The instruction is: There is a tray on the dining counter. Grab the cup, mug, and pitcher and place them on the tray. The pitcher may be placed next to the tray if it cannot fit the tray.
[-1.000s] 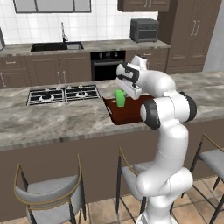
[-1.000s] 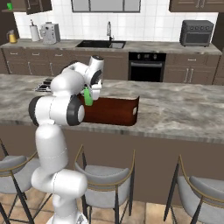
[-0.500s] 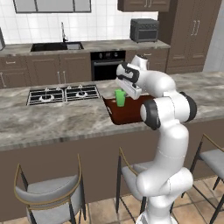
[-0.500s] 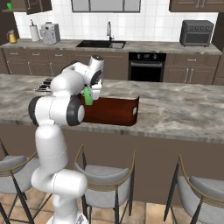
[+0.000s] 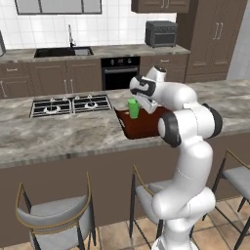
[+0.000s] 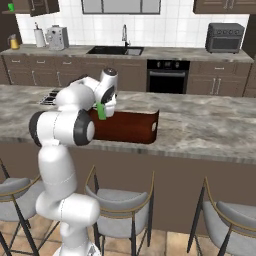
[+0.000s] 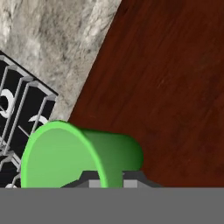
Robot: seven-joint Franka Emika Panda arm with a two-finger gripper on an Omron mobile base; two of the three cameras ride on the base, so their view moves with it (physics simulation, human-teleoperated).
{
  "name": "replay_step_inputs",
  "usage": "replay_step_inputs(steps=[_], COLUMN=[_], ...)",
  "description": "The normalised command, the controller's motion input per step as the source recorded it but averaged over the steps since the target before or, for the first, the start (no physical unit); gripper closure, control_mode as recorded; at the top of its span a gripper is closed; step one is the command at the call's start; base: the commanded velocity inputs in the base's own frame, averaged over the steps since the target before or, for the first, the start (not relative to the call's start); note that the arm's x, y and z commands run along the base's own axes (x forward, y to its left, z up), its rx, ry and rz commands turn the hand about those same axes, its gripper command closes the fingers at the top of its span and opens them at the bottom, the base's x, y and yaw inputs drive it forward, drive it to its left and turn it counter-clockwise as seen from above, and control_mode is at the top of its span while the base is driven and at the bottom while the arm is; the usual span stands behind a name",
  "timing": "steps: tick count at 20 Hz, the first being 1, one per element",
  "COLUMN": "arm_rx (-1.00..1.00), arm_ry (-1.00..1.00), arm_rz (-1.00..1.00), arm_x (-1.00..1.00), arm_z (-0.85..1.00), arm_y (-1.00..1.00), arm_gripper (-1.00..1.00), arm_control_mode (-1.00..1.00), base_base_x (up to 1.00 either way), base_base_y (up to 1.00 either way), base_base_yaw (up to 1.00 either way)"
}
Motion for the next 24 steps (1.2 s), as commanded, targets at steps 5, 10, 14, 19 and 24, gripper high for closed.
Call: replay_step_inputs(steps=[5, 10, 14, 19, 24], arm_rx=[0.0, 0.0, 0.0, 0.0, 0.0], arm_ry=[-0.02, 0.0, 0.0, 0.0, 0.0], arm_rz=[0.0, 0.0, 0.0, 0.0, 0.0], arm_x=[0.0, 0.0, 0.0, 0.0, 0.0], arm_z=[-0.04, 0.0, 0.0, 0.0, 0.0], arm_y=[0.04, 0.0, 0.0, 0.0, 0.0], arm_gripper=[1.0, 1.0, 1.0, -1.0, -1.0], arm_control_mode=[-1.0, -1.0, -1.0, -1.0, -1.0], base_base_x=[0.0, 0.0, 0.0, 0.0, 0.0], base_base_y=[0.0, 0.0, 0.0, 0.0, 0.0], base_base_yaw=[0.0, 0.0, 0.0, 0.0, 0.0])
